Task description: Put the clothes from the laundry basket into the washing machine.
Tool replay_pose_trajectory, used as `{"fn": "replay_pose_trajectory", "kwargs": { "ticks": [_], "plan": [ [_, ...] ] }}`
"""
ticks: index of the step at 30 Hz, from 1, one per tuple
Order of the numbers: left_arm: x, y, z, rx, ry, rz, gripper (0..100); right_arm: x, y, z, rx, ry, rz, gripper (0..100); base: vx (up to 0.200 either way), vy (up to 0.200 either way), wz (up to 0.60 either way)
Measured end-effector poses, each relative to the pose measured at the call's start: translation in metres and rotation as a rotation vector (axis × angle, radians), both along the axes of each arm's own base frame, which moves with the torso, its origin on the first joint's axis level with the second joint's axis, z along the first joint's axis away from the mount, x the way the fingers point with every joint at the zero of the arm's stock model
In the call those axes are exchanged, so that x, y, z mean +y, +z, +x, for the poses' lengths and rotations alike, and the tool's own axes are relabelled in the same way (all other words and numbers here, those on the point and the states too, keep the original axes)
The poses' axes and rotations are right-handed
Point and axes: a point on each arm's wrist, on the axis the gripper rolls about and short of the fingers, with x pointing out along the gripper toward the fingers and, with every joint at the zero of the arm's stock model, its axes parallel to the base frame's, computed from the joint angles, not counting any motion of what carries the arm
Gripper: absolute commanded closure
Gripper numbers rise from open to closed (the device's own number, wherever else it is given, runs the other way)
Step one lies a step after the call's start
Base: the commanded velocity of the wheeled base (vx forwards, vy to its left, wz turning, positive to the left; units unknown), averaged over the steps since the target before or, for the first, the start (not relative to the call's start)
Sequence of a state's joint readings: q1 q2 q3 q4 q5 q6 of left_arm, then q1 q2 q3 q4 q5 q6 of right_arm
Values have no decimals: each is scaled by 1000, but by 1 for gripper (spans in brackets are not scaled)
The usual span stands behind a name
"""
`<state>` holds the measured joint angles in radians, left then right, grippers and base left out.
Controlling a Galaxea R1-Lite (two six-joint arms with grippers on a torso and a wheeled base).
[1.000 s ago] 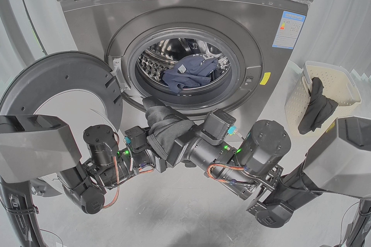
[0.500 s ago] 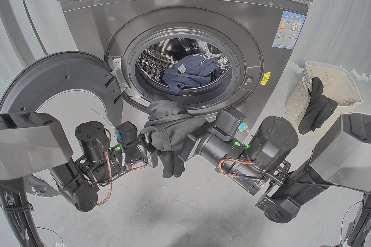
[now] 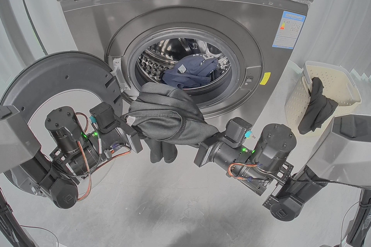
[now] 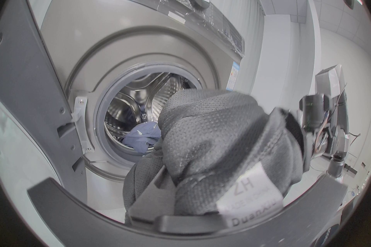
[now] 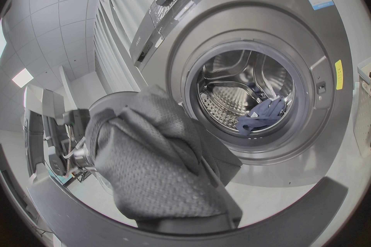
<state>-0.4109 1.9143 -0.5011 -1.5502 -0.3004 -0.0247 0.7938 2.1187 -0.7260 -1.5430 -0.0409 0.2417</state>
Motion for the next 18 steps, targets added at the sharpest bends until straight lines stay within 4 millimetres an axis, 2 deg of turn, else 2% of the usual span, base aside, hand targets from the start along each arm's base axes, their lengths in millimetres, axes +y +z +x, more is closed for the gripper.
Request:
{"fn": "replay_pose_trajectory", "kwargs": {
  "ticks": [9,10,14,18],
  "plan": [
    [-2,11,-9,-27,-18,-19,100,6,-18,1,27,10,-41,100,0,0,0],
    [-2,12,-9,-29,-19,-19,100,6,-20,1,30,11,-45,0,0,0,0],
    [-1,15,-10,-40,-6,-29,100,3,-28,-5,62,16,-81,0,0,0,0],
    [-1,15,-12,-37,4,-30,100,-5,-32,-19,83,42,-124,0,0,0,0]
  ]
}}
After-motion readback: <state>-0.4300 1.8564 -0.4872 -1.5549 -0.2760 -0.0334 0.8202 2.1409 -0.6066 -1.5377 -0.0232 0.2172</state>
